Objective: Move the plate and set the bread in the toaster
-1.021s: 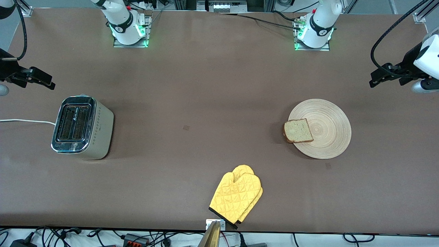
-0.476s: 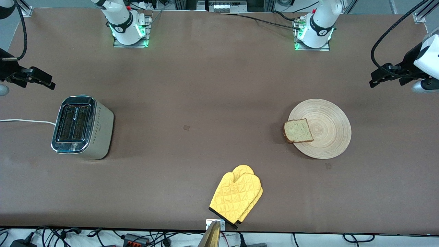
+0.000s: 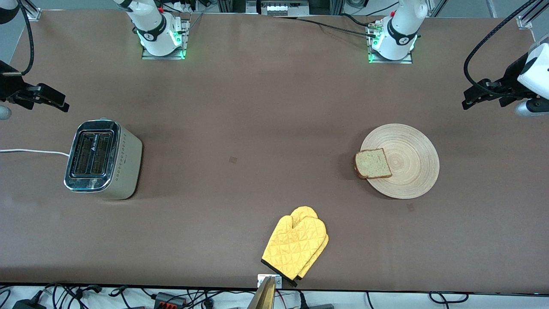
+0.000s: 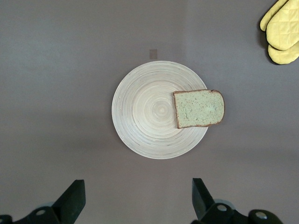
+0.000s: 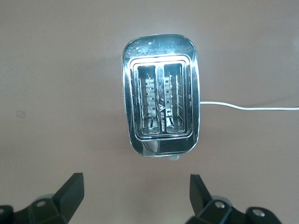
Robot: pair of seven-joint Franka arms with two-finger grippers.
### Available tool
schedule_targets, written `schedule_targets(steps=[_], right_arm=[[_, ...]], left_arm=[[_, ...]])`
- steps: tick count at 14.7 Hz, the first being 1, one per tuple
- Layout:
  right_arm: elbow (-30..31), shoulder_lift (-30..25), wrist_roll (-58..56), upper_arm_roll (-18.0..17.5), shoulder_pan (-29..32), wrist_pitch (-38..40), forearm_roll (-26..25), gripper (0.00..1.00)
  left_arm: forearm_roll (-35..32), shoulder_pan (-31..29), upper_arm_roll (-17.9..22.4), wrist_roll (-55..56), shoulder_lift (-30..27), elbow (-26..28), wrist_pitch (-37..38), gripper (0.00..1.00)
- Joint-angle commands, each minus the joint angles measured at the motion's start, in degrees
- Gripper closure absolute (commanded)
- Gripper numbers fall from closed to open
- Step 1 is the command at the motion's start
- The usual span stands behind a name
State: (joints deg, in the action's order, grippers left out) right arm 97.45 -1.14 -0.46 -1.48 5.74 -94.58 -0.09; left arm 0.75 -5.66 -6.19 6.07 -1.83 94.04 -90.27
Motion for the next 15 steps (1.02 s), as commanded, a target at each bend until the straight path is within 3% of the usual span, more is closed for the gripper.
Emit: schedule_targets(steps=[1,15], right_arm=[[0.4,-0.6,-0.8,-0.1,0.1,0.2,-0.4,0.00],[0.2,-0.5,-1.0,-0.3,-0.2,-2.8,-0.1,0.00]], left_arm=[[-0.7,-0.1,-0.1,0.1,0.6,-1.7,1.3,0.00],[-0.3,-1.3,0.5,-0.3,4.3,-1.8,0.7,0.00]])
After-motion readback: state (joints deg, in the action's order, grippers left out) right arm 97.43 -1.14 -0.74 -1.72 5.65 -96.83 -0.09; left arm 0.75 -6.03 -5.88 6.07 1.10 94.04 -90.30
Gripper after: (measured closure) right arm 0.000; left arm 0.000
